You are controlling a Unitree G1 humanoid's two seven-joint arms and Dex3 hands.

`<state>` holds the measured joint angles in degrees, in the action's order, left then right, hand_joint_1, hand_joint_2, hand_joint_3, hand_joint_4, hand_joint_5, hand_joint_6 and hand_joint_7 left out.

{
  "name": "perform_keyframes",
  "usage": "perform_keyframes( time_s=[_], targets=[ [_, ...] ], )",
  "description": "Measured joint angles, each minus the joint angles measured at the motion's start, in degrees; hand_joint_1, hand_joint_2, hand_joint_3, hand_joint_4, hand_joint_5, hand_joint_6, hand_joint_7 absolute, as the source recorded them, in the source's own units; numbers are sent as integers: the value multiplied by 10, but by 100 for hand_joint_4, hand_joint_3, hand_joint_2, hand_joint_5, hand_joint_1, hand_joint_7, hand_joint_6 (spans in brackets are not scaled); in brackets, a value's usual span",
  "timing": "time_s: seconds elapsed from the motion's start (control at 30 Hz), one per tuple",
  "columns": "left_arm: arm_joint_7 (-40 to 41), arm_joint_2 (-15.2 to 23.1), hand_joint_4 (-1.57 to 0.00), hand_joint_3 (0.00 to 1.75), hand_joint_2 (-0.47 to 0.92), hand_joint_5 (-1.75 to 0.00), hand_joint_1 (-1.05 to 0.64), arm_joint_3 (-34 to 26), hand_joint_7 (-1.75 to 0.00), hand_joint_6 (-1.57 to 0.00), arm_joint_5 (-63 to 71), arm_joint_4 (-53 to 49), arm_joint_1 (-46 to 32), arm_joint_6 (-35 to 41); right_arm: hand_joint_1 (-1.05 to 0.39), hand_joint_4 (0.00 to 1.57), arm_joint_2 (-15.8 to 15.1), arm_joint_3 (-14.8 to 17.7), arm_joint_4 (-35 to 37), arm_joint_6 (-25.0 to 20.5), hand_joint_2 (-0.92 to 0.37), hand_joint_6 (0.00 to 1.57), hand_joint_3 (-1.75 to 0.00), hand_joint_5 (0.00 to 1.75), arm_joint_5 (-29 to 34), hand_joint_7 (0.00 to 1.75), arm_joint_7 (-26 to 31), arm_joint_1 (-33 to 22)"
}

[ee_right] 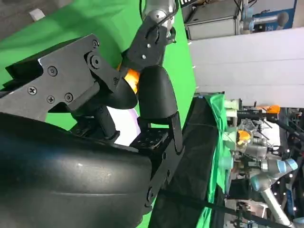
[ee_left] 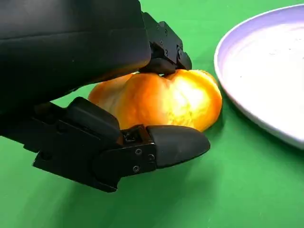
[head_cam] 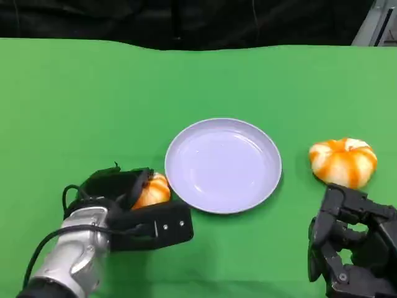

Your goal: Grasp the bread from the table and place it into the plate.

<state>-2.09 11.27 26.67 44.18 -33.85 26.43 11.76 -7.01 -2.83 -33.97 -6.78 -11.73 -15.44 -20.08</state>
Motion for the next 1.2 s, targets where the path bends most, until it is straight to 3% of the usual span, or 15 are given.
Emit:
perform_keyframes(
  time_s=[0.07, 0.27, 0.47, 0.87, 1.1, 1.2],
  targets=[
    [8, -8, -14, 51, 92, -2, -72, 0, -1, -30, -7, -10, 6, 5, -4, 87, -1, 1, -1, 0, -63, 66, -119, 175, 0, 172, 0, 0],
    [23, -19, -17, 63, 92, -2, -67, -1, -1, -31, -22, -31, 16, 9, -4, 88, -2, 1, -1, -1, -62, 67, -119, 175, 0, 173, 0, -1],
    [58, -30, -20, 51, 92, -2, -59, -2, -1, -33, -37, -56, 21, 6, -5, 87, -3, 2, -2, -1, -62, 66, -118, 175, -2, 173, 0, -3],
    [128, -64, -24, 7, 92, -1, -45, -16, -1, -38, -72, -157, 64, -22, -4, 89, -12, 8, -3, -2, -62, 68, -119, 175, -5, 172, -2, -5],
    [160, -82, -36, 1, 89, -4, -13, -32, -2, -44, -101, -214, 89, -44, -5, 88, -15, 15, -3, -2, -61, 68, -119, 175, -12, 171, -7, -5],
    [176, -83, -52, 7, 92, -8, -3, -31, -4, -53, -101, -223, 89, -62, -5, 88, -17, 15, -4, -2, -61, 67, -119, 175, -12, 171, -7, -5]
  ],
)
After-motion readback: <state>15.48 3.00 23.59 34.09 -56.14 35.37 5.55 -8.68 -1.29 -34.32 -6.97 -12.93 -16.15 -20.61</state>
